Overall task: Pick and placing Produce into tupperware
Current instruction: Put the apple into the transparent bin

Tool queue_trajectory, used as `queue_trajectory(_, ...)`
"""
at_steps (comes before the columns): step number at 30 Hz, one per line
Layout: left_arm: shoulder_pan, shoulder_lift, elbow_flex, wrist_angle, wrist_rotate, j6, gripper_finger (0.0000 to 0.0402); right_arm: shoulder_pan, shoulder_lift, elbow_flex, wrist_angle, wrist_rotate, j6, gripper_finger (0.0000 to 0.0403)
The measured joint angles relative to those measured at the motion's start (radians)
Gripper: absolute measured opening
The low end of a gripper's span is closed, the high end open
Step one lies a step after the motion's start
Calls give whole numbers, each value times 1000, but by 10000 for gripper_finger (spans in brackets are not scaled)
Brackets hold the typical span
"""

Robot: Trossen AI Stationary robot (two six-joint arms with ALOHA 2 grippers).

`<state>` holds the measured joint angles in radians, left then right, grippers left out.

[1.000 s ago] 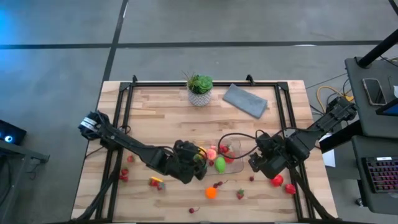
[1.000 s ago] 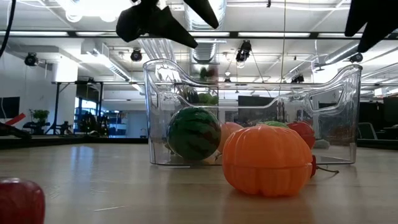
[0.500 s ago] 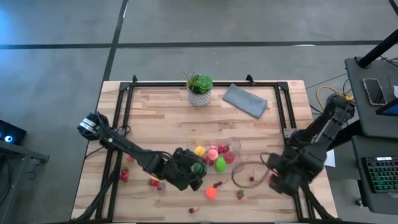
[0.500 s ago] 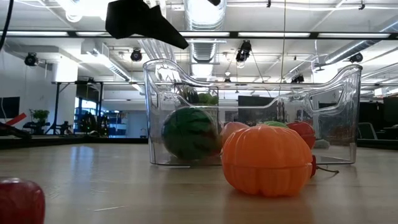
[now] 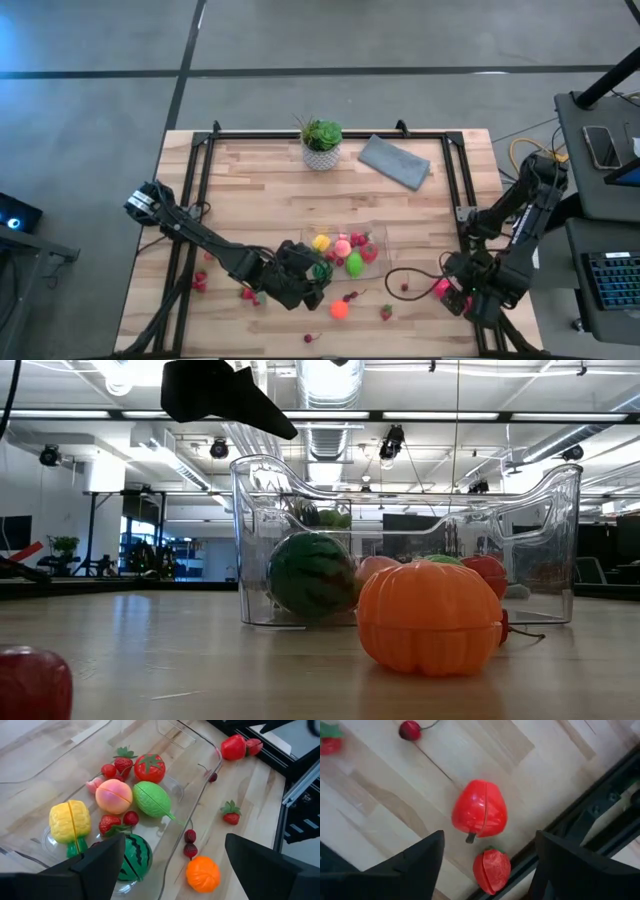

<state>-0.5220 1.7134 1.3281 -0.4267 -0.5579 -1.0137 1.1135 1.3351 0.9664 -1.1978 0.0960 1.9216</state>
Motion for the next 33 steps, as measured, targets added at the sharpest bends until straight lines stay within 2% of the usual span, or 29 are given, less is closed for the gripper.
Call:
queue_trajectory(7,0,0,0,1,0,-1,329,-31,24,-58,70,-129,75,357)
queue_trajectory(15,0,1,0,27,0,-1,329,-41,58,-79,127,-96,103,359)
queue_trajectory(22,0,1,-2,58,1,-2,329,-46,122,-151,293,-59,82,359)
queue_trajectory(33,-12,1,-2,64,7,-3,329,-47,199,-156,291,-46,55,359)
